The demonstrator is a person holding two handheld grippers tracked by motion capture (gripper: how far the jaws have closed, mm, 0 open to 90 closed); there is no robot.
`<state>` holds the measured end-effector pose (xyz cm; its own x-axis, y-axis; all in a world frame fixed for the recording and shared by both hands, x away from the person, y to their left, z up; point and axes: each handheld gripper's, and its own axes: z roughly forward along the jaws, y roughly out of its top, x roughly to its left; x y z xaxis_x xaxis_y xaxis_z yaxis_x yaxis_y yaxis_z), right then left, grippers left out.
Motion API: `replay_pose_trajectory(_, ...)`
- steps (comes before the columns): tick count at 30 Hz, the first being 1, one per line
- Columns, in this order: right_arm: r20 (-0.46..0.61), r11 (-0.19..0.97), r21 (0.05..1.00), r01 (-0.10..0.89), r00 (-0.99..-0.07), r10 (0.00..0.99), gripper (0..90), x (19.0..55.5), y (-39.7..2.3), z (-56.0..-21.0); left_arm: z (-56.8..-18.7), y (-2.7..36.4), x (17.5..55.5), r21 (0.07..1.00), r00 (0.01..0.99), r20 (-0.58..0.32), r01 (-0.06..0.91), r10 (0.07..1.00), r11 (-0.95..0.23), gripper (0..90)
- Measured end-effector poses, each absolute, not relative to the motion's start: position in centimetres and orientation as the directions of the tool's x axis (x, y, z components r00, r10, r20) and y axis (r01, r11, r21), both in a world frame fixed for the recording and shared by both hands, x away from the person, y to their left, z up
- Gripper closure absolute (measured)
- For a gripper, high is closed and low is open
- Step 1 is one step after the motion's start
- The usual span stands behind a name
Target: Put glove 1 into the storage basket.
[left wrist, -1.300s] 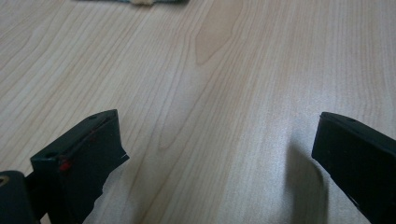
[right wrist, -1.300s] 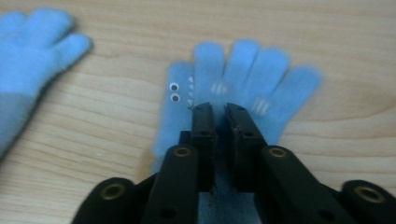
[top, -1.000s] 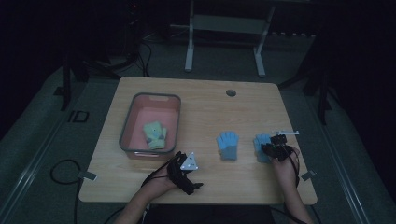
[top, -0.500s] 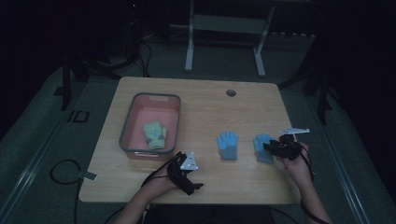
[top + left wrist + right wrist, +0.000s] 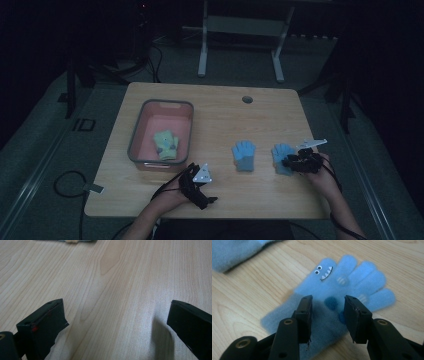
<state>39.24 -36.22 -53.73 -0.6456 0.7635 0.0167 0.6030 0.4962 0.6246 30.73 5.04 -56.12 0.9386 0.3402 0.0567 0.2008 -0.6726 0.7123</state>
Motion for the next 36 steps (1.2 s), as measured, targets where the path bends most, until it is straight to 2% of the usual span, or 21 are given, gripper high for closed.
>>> replay_pose_trajectory(2,0.011,0.5,0.618,0.607,-0.642,0.767,65.7,39.2,-36.2,-53.7,-56.2,5.0,30.7,0.709,0.939,0.061,0.198,0.339,-0.677,1.8)
replay_pose_trajectory(4,0.006,0.504,0.609,0.612,-0.639,0.769,76.9,39.1,-35.9,-53.7,-56.2,4.9,30.6,0.708,0.94,0.063,0.195,0.336,-0.679,1.8)
replay_pose_trajectory(7,0.006,0.491,0.596,0.635,-0.615,0.789,81.6,38.9,-35.4,-53.5,-56.1,5.0,30.7,0.71,0.939,0.062,0.197,0.339,-0.676,1.8)
replay_pose_trajectory(16,0.02,0.443,0.622,0.646,-0.578,0.815,84.2,38.6,-34.9,-52.1,-56.1,5.0,30.7,0.707,0.939,0.066,0.196,0.339,-0.68,1.9)
replay_pose_trajectory(20,0.013,0.437,0.654,0.618,-0.587,0.81,84.9,38.5,-34.5,-50.7,-56.2,5.0,30.6,0.71,0.938,0.068,0.194,0.339,-0.677,1.8)
replay_pose_trajectory(36,0.033,0.461,0.711,0.531,-0.681,0.732,84.9,38.8,-30.9,-46.7,-56.2,4.9,30.7,0.707,0.938,0.068,0.195,0.34,-0.68,1.8)
